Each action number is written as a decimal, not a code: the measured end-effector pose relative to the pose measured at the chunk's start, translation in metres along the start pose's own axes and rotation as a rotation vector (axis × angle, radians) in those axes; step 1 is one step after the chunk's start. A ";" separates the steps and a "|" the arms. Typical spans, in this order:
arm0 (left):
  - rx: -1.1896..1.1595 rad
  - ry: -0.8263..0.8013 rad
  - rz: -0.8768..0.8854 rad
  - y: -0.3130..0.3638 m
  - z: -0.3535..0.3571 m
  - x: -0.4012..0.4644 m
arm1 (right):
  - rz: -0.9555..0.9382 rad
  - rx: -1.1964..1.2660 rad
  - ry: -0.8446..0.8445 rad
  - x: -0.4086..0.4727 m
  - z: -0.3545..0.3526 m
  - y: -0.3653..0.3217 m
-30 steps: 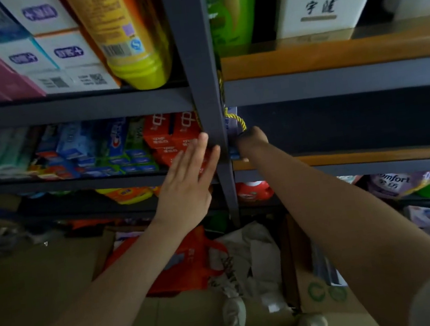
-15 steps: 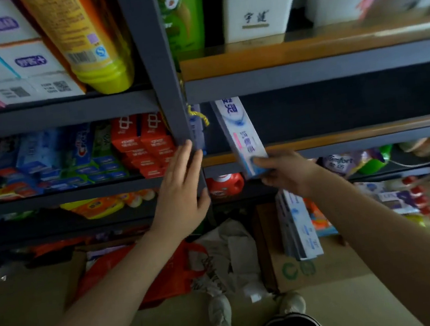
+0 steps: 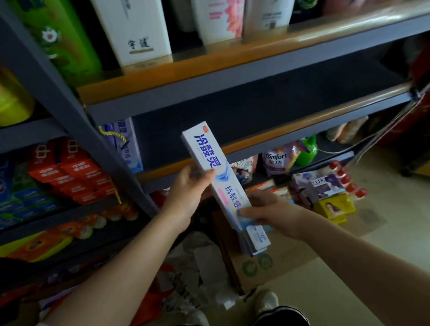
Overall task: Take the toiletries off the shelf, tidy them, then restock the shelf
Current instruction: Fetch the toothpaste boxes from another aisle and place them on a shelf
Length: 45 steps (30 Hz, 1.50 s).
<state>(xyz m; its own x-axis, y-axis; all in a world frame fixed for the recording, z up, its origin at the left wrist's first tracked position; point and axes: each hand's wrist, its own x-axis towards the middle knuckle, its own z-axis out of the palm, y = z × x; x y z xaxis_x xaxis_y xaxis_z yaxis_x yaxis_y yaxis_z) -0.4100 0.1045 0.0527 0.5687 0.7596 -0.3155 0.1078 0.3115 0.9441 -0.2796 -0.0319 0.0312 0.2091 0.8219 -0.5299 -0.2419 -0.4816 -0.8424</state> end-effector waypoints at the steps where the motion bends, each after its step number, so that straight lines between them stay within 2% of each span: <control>1: 0.005 -0.054 0.068 -0.002 0.001 -0.002 | -0.071 -0.096 0.045 0.001 -0.002 0.000; 5: 0.304 -0.317 0.327 -0.009 0.003 -0.012 | -0.287 -0.431 0.167 0.002 -0.011 -0.007; 7: 0.423 -0.360 0.415 -0.010 0.004 -0.015 | -0.317 -0.551 0.201 0.003 -0.014 -0.007; 11: 0.430 -0.392 0.499 -0.015 0.005 -0.015 | -0.348 -0.637 0.262 -0.001 -0.015 -0.006; 13: 0.330 -0.332 0.394 -0.018 0.006 -0.015 | -0.369 -0.647 0.268 -0.005 -0.016 -0.008; 16: -0.065 -0.235 0.128 -0.021 0.008 -0.013 | -0.413 -0.608 0.258 -0.012 -0.016 -0.014; 18: -0.226 -0.213 0.002 -0.025 0.011 -0.011 | -0.391 -0.560 0.276 -0.013 -0.012 -0.018; 21: -0.349 -0.219 -0.118 -0.032 0.021 -0.014 | -0.347 -0.679 0.309 -0.010 -0.006 -0.021; 24: -0.388 -0.205 -0.182 -0.037 0.026 -0.015 | -0.348 -0.737 0.172 -0.011 -0.008 -0.016; 27: -0.522 -0.233 -0.239 -0.040 0.024 -0.014 | -0.202 -0.357 -0.028 -0.017 -0.021 -0.012; 31: -0.640 -0.253 -0.342 -0.037 0.024 -0.009 | 0.097 0.073 -0.116 -0.023 -0.028 -0.004; 33: -0.606 -0.299 -0.337 -0.036 0.028 -0.009 | 0.130 0.200 -0.225 -0.023 -0.025 0.000; 35: -0.491 -0.300 -0.312 -0.038 0.032 -0.008 | 0.102 0.249 -0.264 -0.021 -0.020 0.002; 39: -0.198 -0.191 -0.359 -0.043 0.035 -0.008 | 0.103 0.162 -0.105 -0.012 -0.020 0.007; 42: -0.006 -0.237 -0.312 -0.051 0.037 -0.009 | 0.125 0.067 0.033 -0.007 -0.027 0.019; 45: 0.159 -0.301 -0.289 -0.059 0.047 -0.012 | 0.096 0.015 0.088 -0.012 -0.036 0.032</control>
<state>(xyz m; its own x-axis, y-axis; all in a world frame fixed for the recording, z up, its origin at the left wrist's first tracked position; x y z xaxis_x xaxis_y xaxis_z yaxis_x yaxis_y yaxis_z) -0.3848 0.0498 0.0057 0.7060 0.4471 -0.5492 0.4080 0.3771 0.8314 -0.2555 -0.0680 0.0067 0.2662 0.7425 -0.6147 -0.2786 -0.5513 -0.7864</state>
